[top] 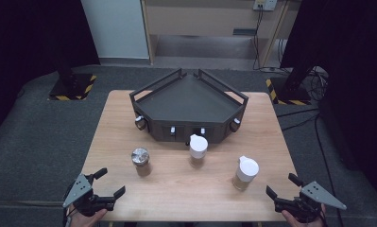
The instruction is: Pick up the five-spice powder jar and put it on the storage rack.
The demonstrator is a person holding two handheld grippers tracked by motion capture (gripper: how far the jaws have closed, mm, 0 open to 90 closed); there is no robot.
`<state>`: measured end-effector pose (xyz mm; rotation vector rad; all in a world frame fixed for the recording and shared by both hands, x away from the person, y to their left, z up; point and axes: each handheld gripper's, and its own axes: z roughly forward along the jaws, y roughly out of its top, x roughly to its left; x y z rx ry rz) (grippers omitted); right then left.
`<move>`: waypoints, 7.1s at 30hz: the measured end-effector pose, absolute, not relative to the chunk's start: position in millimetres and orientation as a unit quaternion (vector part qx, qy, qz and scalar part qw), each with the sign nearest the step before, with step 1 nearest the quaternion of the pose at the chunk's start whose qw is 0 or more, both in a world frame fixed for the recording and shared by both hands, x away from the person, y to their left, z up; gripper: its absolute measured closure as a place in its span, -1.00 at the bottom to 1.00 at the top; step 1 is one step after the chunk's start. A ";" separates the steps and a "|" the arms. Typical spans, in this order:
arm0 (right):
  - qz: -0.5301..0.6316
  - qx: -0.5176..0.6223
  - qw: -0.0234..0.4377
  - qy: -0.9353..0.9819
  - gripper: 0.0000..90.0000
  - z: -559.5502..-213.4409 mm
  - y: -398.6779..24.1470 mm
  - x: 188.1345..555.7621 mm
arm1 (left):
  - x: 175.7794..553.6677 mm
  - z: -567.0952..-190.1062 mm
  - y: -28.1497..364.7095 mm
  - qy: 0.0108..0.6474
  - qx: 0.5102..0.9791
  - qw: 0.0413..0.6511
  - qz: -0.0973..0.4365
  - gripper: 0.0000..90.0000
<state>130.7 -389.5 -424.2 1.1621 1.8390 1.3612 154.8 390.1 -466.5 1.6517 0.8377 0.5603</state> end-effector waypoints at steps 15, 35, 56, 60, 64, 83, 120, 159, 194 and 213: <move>0.512 0.434 0.279 0.687 -0.94 -424.9 -391.2 131.4 | 155.0 -466.0 389.6 0.356 0.704 0.566 0.238 -1.00; 0.509 0.429 0.276 0.693 -0.92 -423.4 -390.2 132.6 | 159.1 -448.0 384.0 0.352 0.723 0.550 0.226 -0.97; 0.511 0.430 0.274 0.692 -0.92 -423.4 -391.0 132.5 | 196.5 -403.7 382.8 0.341 0.743 0.541 0.200 -0.99; 0.511 0.431 0.273 0.692 -0.92 -423.5 -391.2 132.5 | 206.8 -401.8 378.9 0.339 0.747 0.537 0.196 -0.99; 0.512 0.431 0.273 0.691 -0.92 -423.6 -391.4 132.6 | 215.8 -402.3 375.0 0.336 0.750 0.536 0.194 -0.98; 0.513 0.432 0.272 0.690 -0.91 -424.1 -392.4 132.8 | 242.8 -415.5 349.8 0.347 0.755 0.520 0.195 -0.93; 0.517 0.433 0.268 0.688 -0.90 -425.2 -394.2 133.4 | 246.3 -432.3 315.2 0.364 0.750 0.501 0.233 -0.25; 0.519 0.433 0.266 0.688 -0.89 -425.8 -394.6 134.5 | 284.8 -336.5 313.3 0.321 0.765 0.518 0.207 -0.25; 0.525 0.435 0.260 0.684 -0.88 -427.4 -397.9 135.2 | 381.2 -262.9 273.7 0.378 0.728 0.513 0.251 -0.25; 0.528 0.437 0.257 0.681 -0.88 -428.1 -399.9 134.9 | 420.4 -287.6 245.4 0.439 0.701 0.491 0.273 -0.25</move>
